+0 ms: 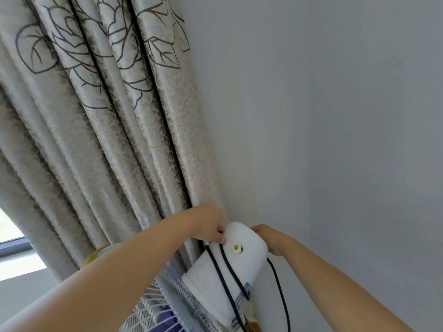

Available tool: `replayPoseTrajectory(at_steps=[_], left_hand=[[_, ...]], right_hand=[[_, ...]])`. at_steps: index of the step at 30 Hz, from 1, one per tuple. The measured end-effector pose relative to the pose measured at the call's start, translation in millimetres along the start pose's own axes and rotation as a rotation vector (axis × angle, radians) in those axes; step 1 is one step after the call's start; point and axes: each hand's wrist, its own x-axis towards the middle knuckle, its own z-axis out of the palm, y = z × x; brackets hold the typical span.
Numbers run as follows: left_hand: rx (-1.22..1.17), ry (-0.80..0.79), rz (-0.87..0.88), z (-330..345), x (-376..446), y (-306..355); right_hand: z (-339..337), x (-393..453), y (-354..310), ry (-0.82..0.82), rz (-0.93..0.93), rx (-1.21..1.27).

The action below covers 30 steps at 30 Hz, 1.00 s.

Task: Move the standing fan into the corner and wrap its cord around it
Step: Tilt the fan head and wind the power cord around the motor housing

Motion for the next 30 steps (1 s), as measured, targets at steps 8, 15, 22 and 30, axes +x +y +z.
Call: replayPoseTrajectory(at_steps=[8, 15, 22, 30], left_hand=[[-0.04, -0.099, -0.068, -3, 6, 6], [0.054, -0.177, -0.111, -4, 9, 0], [0.137, -0.245, -0.151, 0, 2, 10], [0.317, -0.111, -0.137, -11, -40, 16]], right_hand=[[29, -13, 66, 0.074, 0.108, 0.014], [29, -41, 97, -0.011, -0.175, -0.579], [82, -63, 92, -0.208, -0.109, -0.844], [71, -116, 120, 0.072, 0.134, -0.765]])
